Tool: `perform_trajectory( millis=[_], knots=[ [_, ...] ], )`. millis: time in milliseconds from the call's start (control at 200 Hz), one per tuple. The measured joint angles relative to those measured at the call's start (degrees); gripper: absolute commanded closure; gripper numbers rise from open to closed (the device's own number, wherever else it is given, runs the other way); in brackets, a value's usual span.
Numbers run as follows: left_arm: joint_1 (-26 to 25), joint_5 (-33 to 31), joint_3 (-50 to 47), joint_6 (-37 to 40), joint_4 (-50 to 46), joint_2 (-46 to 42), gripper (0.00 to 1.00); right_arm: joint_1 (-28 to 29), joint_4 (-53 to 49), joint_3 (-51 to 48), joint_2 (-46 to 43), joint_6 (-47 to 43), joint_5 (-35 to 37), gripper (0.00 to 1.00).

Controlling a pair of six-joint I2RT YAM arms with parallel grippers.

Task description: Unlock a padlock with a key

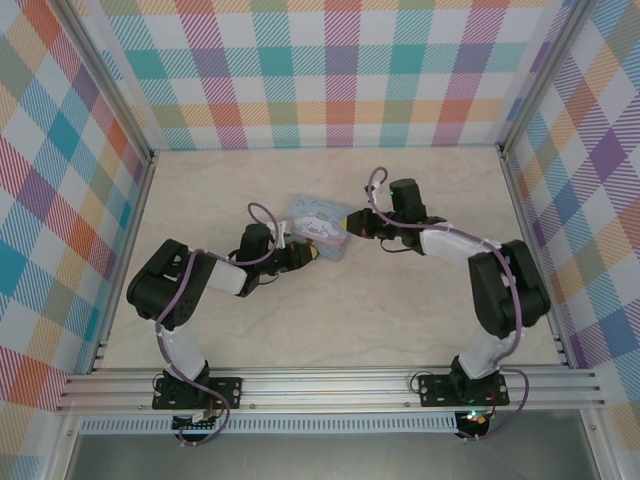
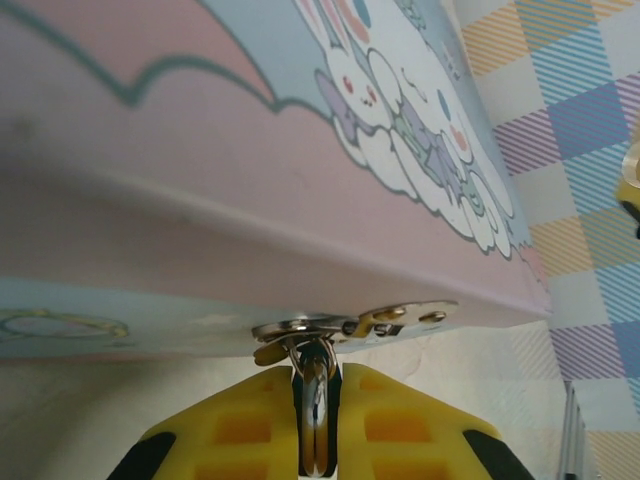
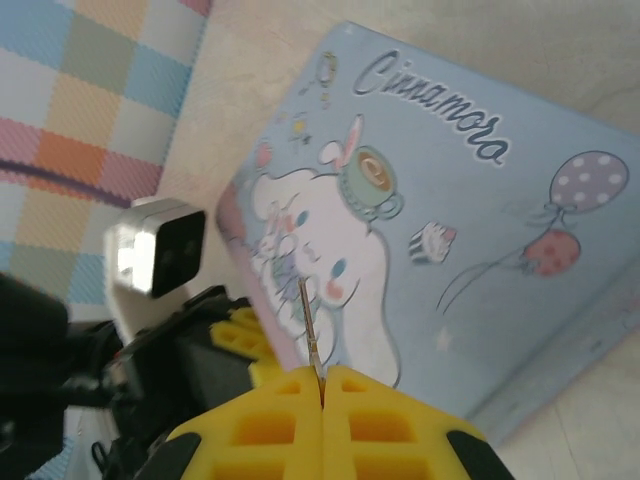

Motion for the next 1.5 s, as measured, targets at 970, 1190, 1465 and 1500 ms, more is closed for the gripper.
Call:
perform_trajectory(
  millis=[970,1190,1465,1500],
  knots=[
    [-0.26,0.96,-1.31,0.11,-7.34,-2.89,0.96,6.12,-4.55,-4.28,2.27,-2.75,-6.60,0.98],
    [1.62,1.27,-1.36,0.42,-6.56,-2.03,0.96,5.42,-4.46,4.11,3.89,-2.99,-5.09,0.98],
    [4.37,3.41,-1.36,1.60,-3.63,0.55,0.87,4.79,-5.38,10.05,12.87,-3.85,-0.35,0.98],
    [4.37,3.67,-1.36,1.62,-3.08,0.85,0.86,4.66,-5.49,10.29,12.92,-3.78,0.09,0.98]
  ],
)
